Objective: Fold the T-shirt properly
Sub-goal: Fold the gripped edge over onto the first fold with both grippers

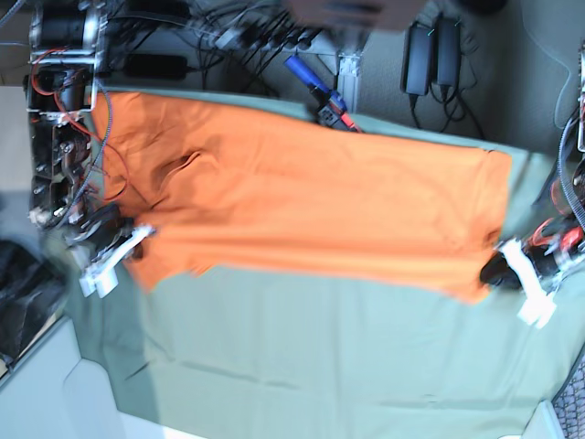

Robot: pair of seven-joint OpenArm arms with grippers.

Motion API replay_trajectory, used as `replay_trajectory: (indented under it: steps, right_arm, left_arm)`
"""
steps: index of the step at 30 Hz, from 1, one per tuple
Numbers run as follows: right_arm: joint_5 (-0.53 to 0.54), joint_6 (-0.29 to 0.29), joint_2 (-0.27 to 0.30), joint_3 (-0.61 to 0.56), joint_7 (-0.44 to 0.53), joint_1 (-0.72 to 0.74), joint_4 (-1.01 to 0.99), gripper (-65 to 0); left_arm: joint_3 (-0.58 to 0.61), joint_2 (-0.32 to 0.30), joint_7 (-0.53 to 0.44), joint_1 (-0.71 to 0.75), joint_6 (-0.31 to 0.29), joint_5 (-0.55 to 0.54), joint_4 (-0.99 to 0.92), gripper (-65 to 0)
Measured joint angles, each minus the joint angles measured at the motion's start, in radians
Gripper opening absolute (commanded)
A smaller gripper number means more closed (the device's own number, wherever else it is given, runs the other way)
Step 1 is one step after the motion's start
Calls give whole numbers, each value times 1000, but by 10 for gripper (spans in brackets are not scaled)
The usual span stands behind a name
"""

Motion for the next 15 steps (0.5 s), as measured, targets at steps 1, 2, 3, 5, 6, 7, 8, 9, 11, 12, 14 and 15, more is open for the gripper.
replay_trajectory:
  steps: [1, 2, 3, 5, 6, 7, 8, 9, 11, 12, 14, 15]
  right_arm:
    - [2, 0, 2, 8, 1, -13, 15, -650]
    - [2, 0, 4, 19, 1, -27, 30, -650]
    - [4, 0, 6, 32, 0, -43, 44, -650]
    - [7, 0, 11, 68, 2, -80, 73, -650]
    - [11, 0, 13, 88, 0, -98, 87, -650]
    - [12, 1, 15, 112, -2, -118, 98, -650]
    - [24, 1, 16, 134, -3, -135, 109, -650]
    - [35, 1, 16, 158, -5, -152, 120, -650]
    - [55, 1, 16, 196, -5, -187, 139, -650]
    - [66, 1, 15, 212, -4, -206, 146, -650]
    - [71, 1, 15, 238, -5, -240, 158, -650]
    - [70, 1, 15, 247, -5, -257, 165, -650]
  left_arm:
    - [-2, -7, 2, 21, 0, 1, 34, -650]
    - [-4, -14, 1, 40, 0, -1, 68, -650]
    - [-5, -22, 1, 57, 1, 0, 99, -650]
    - [-9, -31, -2, 86, 0, 3, 145, -650]
    - [-11, -33, -2, 99, 0, 6, 156, -650]
    - [-14, -32, -1, 108, 0, 10, 162, -650]
    - [-21, -32, 0, 119, 0, 11, 164, -650]
    - [-25, -32, 1, 126, 0, 13, 164, -650]
    - [-40, -32, 1, 138, 0, 10, 164, -650]
    - [-47, -32, 1, 143, 0, 11, 164, -650]
    - [-56, -32, 0, 154, 0, 8, 165, -650]
    - [-58, -32, 2, 160, 0, 8, 165, -650]
